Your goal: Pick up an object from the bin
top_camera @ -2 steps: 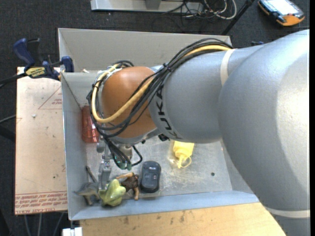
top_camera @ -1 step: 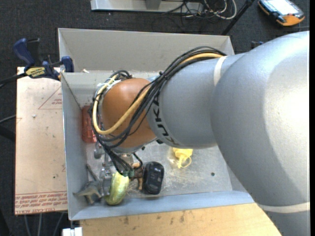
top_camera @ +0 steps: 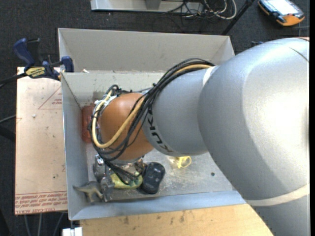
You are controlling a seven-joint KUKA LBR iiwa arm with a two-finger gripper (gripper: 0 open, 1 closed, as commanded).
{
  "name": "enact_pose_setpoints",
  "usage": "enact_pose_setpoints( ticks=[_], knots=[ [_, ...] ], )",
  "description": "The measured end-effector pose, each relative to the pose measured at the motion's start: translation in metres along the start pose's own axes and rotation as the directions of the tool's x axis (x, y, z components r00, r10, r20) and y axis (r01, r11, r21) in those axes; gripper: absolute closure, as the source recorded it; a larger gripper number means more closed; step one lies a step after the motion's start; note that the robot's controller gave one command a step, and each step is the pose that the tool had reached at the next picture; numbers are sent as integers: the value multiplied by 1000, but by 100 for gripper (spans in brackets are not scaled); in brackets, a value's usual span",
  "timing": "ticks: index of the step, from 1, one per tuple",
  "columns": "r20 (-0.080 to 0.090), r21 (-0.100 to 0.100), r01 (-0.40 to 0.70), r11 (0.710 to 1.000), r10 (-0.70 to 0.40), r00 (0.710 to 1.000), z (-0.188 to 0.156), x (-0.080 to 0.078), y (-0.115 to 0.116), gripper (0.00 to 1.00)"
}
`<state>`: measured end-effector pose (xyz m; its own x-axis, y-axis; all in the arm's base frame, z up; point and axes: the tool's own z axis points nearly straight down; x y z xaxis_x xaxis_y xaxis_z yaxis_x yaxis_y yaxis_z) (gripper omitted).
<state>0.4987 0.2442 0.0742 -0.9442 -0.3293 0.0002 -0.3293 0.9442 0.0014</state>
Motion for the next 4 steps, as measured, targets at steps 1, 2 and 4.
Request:
enact_pose_setpoints(
  ticks=[1, 2, 4],
  knots=[
    [0, 0, 0, 1000, 0, 1000, 0, 0, 0, 100],
    [-5, 1, -11, 1000, 11, 1000, -44, 0, -3, 100],
    [23, 4, -11, 1000, 11, 1000, -39, -10, 0, 0]
  ],
)
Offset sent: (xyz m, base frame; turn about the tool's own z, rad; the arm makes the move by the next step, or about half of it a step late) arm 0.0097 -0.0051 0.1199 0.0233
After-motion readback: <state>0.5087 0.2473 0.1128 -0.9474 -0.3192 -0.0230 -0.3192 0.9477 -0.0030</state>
